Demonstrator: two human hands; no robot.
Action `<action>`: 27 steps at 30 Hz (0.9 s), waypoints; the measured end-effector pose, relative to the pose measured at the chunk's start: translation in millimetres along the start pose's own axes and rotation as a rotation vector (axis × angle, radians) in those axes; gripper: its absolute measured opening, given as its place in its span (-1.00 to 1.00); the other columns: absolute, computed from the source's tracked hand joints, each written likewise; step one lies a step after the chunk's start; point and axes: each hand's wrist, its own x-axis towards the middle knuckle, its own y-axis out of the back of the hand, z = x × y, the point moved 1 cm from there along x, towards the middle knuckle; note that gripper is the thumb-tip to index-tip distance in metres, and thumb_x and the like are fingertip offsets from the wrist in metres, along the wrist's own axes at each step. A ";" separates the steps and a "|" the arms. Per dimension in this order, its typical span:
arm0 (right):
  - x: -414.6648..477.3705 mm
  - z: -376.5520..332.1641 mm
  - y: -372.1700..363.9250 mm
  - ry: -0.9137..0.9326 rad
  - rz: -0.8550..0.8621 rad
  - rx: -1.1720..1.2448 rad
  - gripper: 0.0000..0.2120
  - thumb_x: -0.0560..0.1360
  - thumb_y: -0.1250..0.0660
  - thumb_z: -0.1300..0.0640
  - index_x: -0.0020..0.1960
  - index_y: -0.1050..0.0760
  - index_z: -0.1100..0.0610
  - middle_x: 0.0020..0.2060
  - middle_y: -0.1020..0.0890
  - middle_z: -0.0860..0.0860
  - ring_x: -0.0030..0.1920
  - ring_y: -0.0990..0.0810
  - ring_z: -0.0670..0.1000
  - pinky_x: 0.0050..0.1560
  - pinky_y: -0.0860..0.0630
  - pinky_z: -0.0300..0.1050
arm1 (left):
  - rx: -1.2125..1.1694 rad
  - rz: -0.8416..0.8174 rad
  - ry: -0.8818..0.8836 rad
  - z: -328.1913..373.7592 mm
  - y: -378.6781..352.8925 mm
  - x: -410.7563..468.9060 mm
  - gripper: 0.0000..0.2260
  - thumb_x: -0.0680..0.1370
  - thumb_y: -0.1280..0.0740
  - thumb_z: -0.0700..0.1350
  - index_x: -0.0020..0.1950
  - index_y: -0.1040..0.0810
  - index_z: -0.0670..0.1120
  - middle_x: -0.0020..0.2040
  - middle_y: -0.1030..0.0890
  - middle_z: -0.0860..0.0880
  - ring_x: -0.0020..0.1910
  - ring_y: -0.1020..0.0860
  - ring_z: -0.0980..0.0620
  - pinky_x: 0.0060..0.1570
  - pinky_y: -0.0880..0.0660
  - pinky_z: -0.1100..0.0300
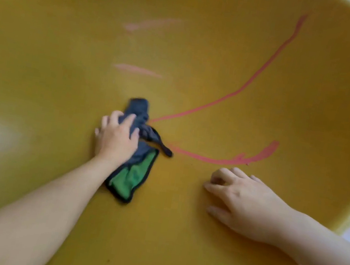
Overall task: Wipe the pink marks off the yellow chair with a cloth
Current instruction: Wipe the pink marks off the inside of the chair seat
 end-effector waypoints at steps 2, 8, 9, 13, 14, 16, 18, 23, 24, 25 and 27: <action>-4.7 10.2 9.0 -0.014 -0.045 0.016 -0.58 0.57 -0.07 -0.22 0.39 -0.31 -0.16 0.37 -0.27 -0.21 0.36 -0.25 -0.07 0.23 -0.33 0.00 | 0.013 -0.039 0.129 4.0 -4.9 3.3 -0.60 0.55 -0.23 0.04 0.37 -0.43 -0.02 0.27 -0.39 -0.13 0.24 -0.31 -0.18 0.11 -0.33 -0.11; -35.7 25.1 7.6 -0.013 0.044 -0.106 -0.49 0.53 0.21 -0.22 0.19 -0.42 -0.10 0.29 -0.42 -0.23 0.29 -0.37 -0.08 0.15 -0.41 -0.06 | -0.257 -0.307 -0.321 68.8 20.7 -103.4 -0.48 0.52 -0.01 0.21 0.40 -0.40 0.04 0.13 -0.37 0.04 0.20 -0.31 0.02 0.11 -0.38 0.03; -39.3 23.5 5.7 -0.002 0.054 -0.123 -0.42 0.50 0.28 -0.24 0.12 -0.45 -0.08 0.24 -0.48 -0.21 0.25 -0.42 -0.06 0.10 -0.43 -0.05 | -0.313 -0.346 -0.391 67.5 22.5 -107.8 -0.47 0.51 0.00 0.22 0.39 -0.42 0.04 0.10 -0.38 0.06 0.17 -0.33 0.03 0.11 -0.39 0.04; -57.9 21.0 6.3 0.065 0.072 -0.088 -0.32 0.53 0.29 -0.37 0.05 -0.51 -0.04 0.16 -0.57 -0.14 0.24 -0.50 -0.02 0.06 -0.46 0.01 | -0.093 -0.152 -0.266 37.9 1.1 -52.0 -0.57 0.52 -0.14 0.14 0.30 -0.52 -0.01 0.18 -0.47 -0.07 0.18 -0.41 -0.14 0.05 -0.42 -0.08; -62.8 22.7 6.7 0.087 0.091 -0.108 -0.31 0.54 0.24 -0.39 0.07 -0.54 -0.03 0.14 -0.60 -0.10 0.23 -0.53 -0.01 0.06 -0.48 0.02 | -0.035 -0.129 -0.099 31.5 -1.6 -34.8 -0.60 0.54 -0.19 0.10 0.31 -0.51 -0.03 0.22 -0.45 -0.11 0.21 -0.37 -0.17 0.05 -0.40 -0.11; -71.7 26.4 3.7 0.118 0.158 -0.147 -0.33 0.54 0.09 -0.41 0.12 -0.60 0.02 0.13 -0.65 -0.03 0.19 -0.60 0.03 0.00 -0.56 0.03 | 0.000 -0.161 0.035 35.9 -4.3 -27.5 -0.60 0.56 -0.21 0.07 0.35 -0.46 -0.06 0.25 -0.39 -0.13 0.24 -0.31 -0.18 0.07 -0.37 -0.12; -75.3 30.5 0.7 0.123 0.184 -0.184 -0.31 0.52 0.02 -0.43 0.17 -0.61 0.06 0.16 -0.65 -0.01 0.18 -0.62 0.04 -0.02 -0.57 0.05 | -0.048 -0.235 -0.049 55.7 1.9 -49.7 -0.53 0.56 -0.14 0.16 0.38 -0.43 -0.05 0.24 -0.37 -0.10 0.24 -0.29 -0.14 0.10 -0.36 -0.10; -79.4 36.7 1.6 0.059 0.222 -0.219 -0.27 0.50 0.01 -0.43 0.22 -0.60 0.11 0.19 -0.64 0.00 0.21 -0.61 0.04 0.07 -0.52 0.07 | -0.276 -0.370 -0.415 83.7 27.0 -112.7 -0.37 0.46 0.02 0.34 0.37 -0.44 0.03 0.19 -0.41 0.01 0.21 -0.35 -0.03 0.07 -0.46 -0.06; -80.9 36.8 1.4 0.042 0.244 -0.223 -0.28 0.51 0.01 -0.40 0.21 -0.60 0.11 0.19 -0.64 0.00 0.21 -0.60 0.04 0.09 -0.51 0.08 | -0.269 -0.337 -0.453 75.0 22.4 -102.7 -0.40 0.47 0.01 0.31 0.34 -0.48 0.04 0.17 -0.44 0.01 0.19 -0.38 -0.05 0.04 -0.48 -0.07; -82.7 37.0 0.0 0.021 0.271 -0.224 -0.30 0.53 0.01 -0.37 0.20 -0.61 0.12 0.18 -0.65 0.01 0.21 -0.60 0.05 0.11 -0.50 0.09 | -0.213 -0.292 -0.448 64.1 14.8 -88.0 -0.43 0.48 -0.01 0.28 0.32 -0.51 0.03 0.17 -0.46 -0.02 0.17 -0.40 -0.09 0.01 -0.49 -0.09; -85.8 37.2 -6.1 -0.014 0.352 -0.214 -0.37 0.54 -0.02 -0.30 0.16 -0.63 0.13 0.15 -0.66 0.01 0.19 -0.62 0.05 0.15 -0.46 0.11 | -0.076 -0.198 -0.275 39.2 2.5 -50.4 -0.52 0.52 -0.11 0.21 0.28 -0.54 -0.02 0.18 -0.47 -0.10 0.16 -0.39 -0.19 0.00 -0.48 -0.16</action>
